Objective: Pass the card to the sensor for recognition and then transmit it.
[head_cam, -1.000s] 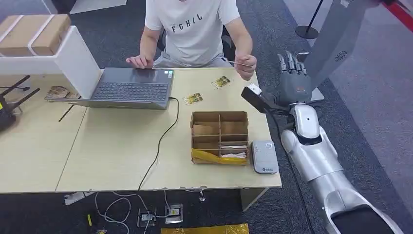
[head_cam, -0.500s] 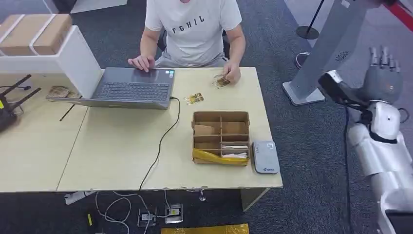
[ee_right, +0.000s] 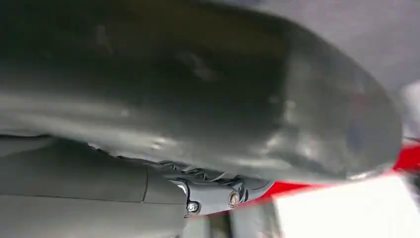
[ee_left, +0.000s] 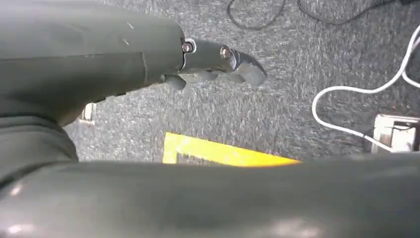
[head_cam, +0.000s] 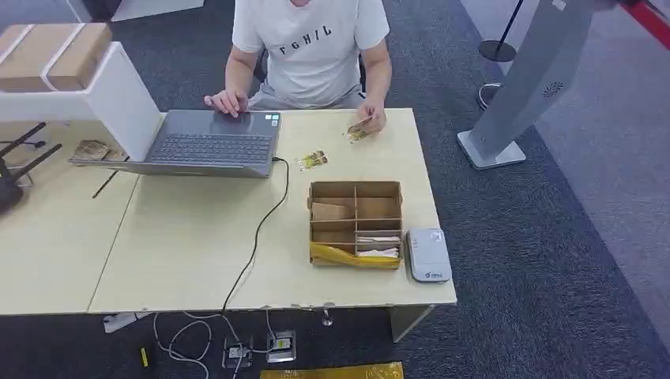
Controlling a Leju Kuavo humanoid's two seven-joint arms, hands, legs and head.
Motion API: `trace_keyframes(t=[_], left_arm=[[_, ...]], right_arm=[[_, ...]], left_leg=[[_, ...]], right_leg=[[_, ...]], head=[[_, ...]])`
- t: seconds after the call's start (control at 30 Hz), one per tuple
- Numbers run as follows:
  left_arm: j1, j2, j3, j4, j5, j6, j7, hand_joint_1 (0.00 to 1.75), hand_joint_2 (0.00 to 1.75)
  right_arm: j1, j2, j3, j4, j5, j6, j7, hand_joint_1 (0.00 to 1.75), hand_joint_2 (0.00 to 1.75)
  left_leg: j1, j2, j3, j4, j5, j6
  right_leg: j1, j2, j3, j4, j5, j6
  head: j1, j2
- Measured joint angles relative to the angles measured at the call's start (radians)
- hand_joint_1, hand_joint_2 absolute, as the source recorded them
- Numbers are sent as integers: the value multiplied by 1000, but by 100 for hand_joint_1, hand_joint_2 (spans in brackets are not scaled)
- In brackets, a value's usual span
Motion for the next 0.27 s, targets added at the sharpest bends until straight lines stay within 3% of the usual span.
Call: trace_keyframes(t=[0.1,0.27], left_arm=[[-2,-2,9,0,11,7,-3,0,0],[-6,-3,17,1,15,19,-31,0,0]], right_arm=[[54,69,-134,61,-144,-54,83,0,0],[95,167,-285,103,-212,-98,128,0,0]], left_leg=[[2,0,0,0,0,0],[1,7,2,0,0,-1]], right_leg=[[2,0,0,0,-1,-1],[1,6,-1,3,-1,-1]], head=[[1,0],[0,0]])
